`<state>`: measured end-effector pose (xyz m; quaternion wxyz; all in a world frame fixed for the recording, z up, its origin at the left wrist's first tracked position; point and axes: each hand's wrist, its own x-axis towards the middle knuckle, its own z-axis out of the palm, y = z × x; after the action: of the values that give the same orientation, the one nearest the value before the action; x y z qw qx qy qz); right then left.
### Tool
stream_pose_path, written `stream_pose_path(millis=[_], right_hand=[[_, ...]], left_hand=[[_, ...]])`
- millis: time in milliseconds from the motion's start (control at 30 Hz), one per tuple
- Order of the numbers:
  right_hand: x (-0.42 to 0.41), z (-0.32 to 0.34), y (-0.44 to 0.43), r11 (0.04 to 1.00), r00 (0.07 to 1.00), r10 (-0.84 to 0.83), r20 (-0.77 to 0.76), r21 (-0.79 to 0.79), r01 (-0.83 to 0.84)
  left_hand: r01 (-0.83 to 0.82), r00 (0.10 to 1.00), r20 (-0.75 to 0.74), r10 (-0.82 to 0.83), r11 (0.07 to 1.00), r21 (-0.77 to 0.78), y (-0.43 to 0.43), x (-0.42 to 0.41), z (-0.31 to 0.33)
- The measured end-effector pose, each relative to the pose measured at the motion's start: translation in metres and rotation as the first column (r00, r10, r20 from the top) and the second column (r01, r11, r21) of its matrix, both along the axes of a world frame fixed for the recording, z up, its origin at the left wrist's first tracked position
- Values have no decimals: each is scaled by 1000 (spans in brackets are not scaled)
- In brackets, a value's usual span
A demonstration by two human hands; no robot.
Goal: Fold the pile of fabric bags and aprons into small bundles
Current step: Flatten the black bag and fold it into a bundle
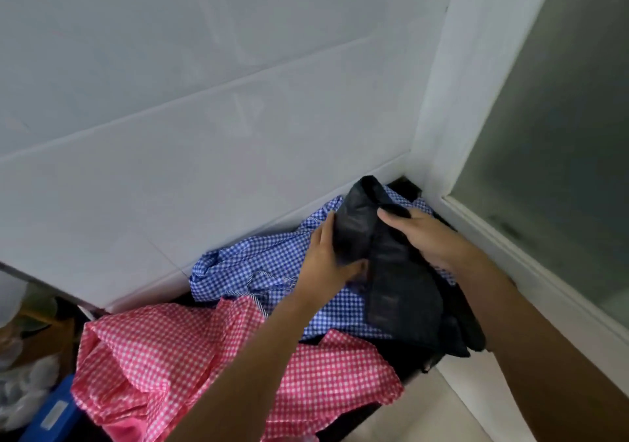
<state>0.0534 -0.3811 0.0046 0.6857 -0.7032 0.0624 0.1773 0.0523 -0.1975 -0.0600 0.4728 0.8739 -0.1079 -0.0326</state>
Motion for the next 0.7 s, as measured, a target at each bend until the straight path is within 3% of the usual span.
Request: stream_pose_path(millis=[67,100,267,333,433,533,633,700], right_hand=[[-6,18,-19,985,999,21,34,170,-27],[-6,26,-32,984,996,22,86,175,-37],[12,43,-78,987,939,69,337,-161,-15],[14,34,-92,945,954,97,284,-327,1],[-4,-6,-97,810,978,208,17,-563,-163],[-40,-61,-79,725,926,285,-247,-577,-377],[-63,-104,-52,862,961,223,-163,-427,-273],[-66,-121,-36,908,987,149,-61,-388,-161]], left_hand=[[-38,996,82,38,999,4,-18,8,12],[-85,986,146,80,996,24,-26,12,25],[-357,888,291,355,933,-50,-22,36,76],[-458,842,254,477,879,-131,-16,40,94],[-603,763,164,625,780,-170,-3,40,114],[-677,720,79,690,722,-140,12,33,107],[-750,657,13,754,655,-90,28,22,90],[-820,568,-76,819,556,-136,42,19,88]])
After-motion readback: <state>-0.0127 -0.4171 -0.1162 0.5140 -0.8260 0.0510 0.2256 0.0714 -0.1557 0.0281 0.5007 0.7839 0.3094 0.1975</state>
